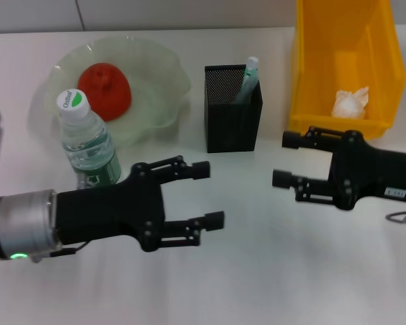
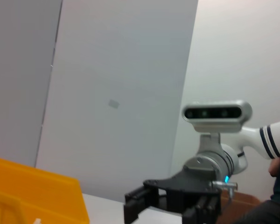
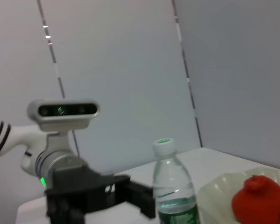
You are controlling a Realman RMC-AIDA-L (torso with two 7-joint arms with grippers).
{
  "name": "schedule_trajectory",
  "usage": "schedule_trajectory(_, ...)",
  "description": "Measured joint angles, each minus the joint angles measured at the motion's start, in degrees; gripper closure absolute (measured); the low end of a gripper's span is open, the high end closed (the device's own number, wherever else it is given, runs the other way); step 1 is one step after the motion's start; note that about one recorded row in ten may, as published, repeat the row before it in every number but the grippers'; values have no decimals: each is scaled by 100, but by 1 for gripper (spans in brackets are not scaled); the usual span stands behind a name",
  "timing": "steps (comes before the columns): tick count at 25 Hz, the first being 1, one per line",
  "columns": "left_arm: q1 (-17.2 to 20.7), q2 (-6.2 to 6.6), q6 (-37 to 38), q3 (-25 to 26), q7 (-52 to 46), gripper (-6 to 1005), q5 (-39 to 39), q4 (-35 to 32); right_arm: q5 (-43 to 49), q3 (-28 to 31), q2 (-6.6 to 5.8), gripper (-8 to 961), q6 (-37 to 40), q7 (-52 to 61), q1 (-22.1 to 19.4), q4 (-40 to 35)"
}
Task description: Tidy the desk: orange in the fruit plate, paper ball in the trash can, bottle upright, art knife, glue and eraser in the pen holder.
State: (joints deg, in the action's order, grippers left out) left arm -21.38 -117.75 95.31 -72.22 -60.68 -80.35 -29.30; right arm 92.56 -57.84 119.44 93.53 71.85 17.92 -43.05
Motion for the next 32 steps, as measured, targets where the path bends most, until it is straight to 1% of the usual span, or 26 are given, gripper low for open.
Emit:
schedule_trajectory(1, 27, 21, 64, 77, 14, 198, -14, 10, 1, -18, 1, 230, 14, -129, 5, 79)
schedule_trajectory(2, 42, 30, 100, 125, 23, 198, -25, 17, 1, -33, 3, 230, 16, -233, 17, 144)
schedule_trajectory(3, 101, 68, 187, 251, 40, 198, -57, 34, -6, -102, 4, 230, 17, -499, 75, 326)
schedule_trajectory(6, 150, 129, 212, 269, 38, 198, -60, 35, -17, -228, 3, 230, 19, -866, 154, 512)
schedule_trajectory(8, 212, 193, 239, 281, 20, 198, -62, 37, -28, -386, 7, 230, 15, -1490, 288, 852)
schedule_trajectory(9, 240, 216, 258, 293, 15, 198, -61, 38, -28, -386, 7, 230, 15, -1490, 288, 852)
schedule_trajectory(11, 292, 240, 299, 335, 21, 198, -59, 39, -30, -405, 16, 230, -35, -1840, 409, 1159)
schedule_trajectory(13, 324, 249, 336, 384, 21, 198, -59, 39, -33, -402, 21, 230, -138, -2316, 626, 1662)
schedule_trajectory(14, 330, 251, 345, 393, 17, 198, -60, 39, -37, -391, 22, 230, -159, -2453, 687, 1796)
schedule_trajectory(17, 346, 251, 376, 395, 1, 198, -61, 39, -80, -374, 29, 230, -173, -2655, 762, 1960)
schedule_trajectory(22, 386, 222, 452, 366, -9, 198, -64, 47, -269, -424, 37, 230, -90, -2757, 784, 2074)
schedule_trajectory(29, 385, 162, 454, 341, 7, 198, -133, 104, -278, -423, 37, 230, -2, -2756, 725, 2204)
schedule_trajectory(32, 384, 158, 453, 341, 17, 198, -134, 105, -281, -422, 36, 230, 18, -2756, 722, 2229)
